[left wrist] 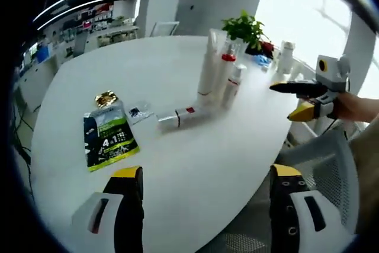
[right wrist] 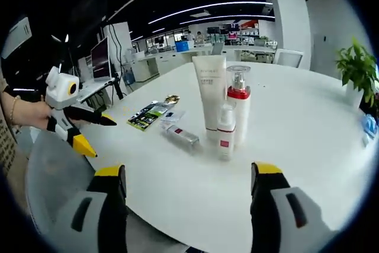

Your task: Arrange the skincare products in the storage area until every visible bottle or jar stands upright without overlapping.

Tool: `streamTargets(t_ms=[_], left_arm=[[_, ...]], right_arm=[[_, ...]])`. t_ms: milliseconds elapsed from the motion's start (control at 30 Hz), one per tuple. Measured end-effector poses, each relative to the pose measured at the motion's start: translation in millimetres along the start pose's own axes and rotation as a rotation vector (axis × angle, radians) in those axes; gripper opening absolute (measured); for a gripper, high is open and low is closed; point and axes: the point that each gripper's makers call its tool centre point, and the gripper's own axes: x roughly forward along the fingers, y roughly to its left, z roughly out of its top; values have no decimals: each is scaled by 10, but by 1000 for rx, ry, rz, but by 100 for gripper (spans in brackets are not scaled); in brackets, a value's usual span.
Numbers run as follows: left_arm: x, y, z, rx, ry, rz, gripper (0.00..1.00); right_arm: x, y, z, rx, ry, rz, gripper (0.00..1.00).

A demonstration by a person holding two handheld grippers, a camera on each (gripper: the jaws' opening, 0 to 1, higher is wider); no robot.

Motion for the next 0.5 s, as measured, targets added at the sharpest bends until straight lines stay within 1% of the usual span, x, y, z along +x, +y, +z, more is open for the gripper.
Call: streamTargets(t_ms=[67,200,267,400,500], left_arm=[[-68,37,-36,-35,-8,11,92],[-165,89,-137,-45,3,21,93],[-198,102,-159,-58,1,25,96],[-230,163,-191,-75,-4,39,97],[-229,184,-228,-83,7,44,97]], right_arm=[[-11,13,-29,2,9,-2,90],[-65,19,-69,15,19,-14,91],[-85,29,-91,17,24,-15,92],[-111,47,-168,22,46,-20,94],[-120,46,-199,38,48,-30,95]])
